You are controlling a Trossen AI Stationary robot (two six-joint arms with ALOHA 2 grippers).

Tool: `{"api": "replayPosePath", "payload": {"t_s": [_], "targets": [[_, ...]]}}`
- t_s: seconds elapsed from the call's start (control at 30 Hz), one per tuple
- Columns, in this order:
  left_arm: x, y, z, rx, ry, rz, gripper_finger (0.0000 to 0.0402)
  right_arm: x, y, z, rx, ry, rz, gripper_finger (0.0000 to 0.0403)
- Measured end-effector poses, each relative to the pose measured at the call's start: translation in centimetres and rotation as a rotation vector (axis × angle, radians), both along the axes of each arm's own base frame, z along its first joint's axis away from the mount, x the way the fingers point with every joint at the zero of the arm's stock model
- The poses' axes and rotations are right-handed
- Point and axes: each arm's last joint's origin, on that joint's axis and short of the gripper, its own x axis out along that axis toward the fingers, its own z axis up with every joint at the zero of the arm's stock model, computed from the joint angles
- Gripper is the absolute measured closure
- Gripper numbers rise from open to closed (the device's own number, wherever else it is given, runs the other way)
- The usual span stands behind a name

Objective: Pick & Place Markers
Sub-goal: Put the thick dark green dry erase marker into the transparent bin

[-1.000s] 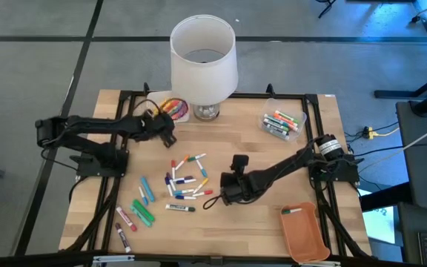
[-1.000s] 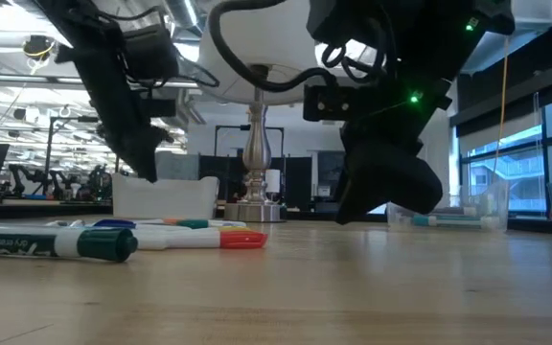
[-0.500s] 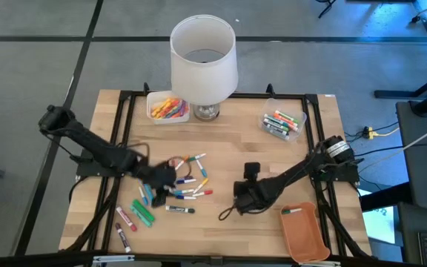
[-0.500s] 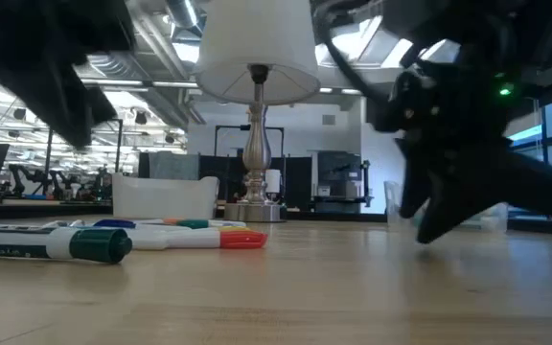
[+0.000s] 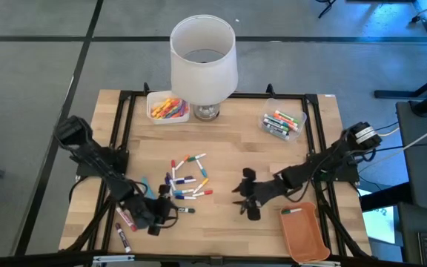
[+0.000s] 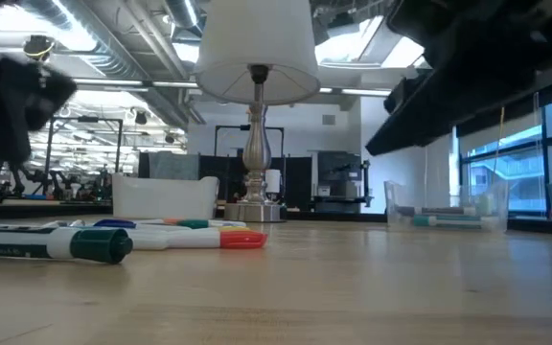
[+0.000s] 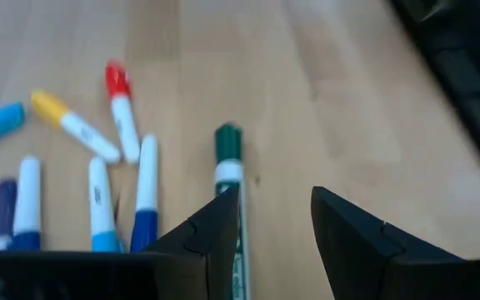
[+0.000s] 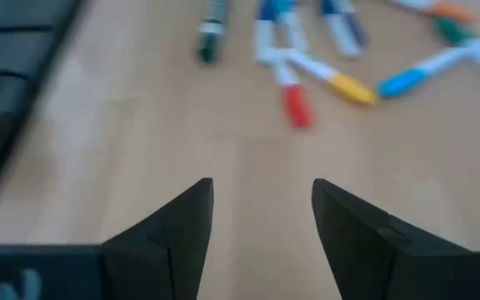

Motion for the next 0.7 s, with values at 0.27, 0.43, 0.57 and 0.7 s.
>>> {"api": "replayPosePath", "payload": {"t_s": [0.27,0.43,0.57,0.7], "targets": [[0.7,0.5,-2.6,-0.075,0.163,0.06,0.0244,0.5,-0.9,-0.2,0.019,-0.022,-0.012,0.0198],[0.9,1.1,-3.2,-0.085,0.217,0.141,0.0246,0.5,-1.0,-0.2,0.007,-0.023,-0.003,0.0198],[1.1,1.0,-3.0,-0.076,0.216,0.117,0.027,0.5,-0.9,-0.2,0.01,-0.017,0.033,0.0198],[1.9,0.1,-1.2,-0.043,0.18,0.017,0.029,0.5,-0.9,-0.2,0.007,-0.018,0.045,0.0198]]}}
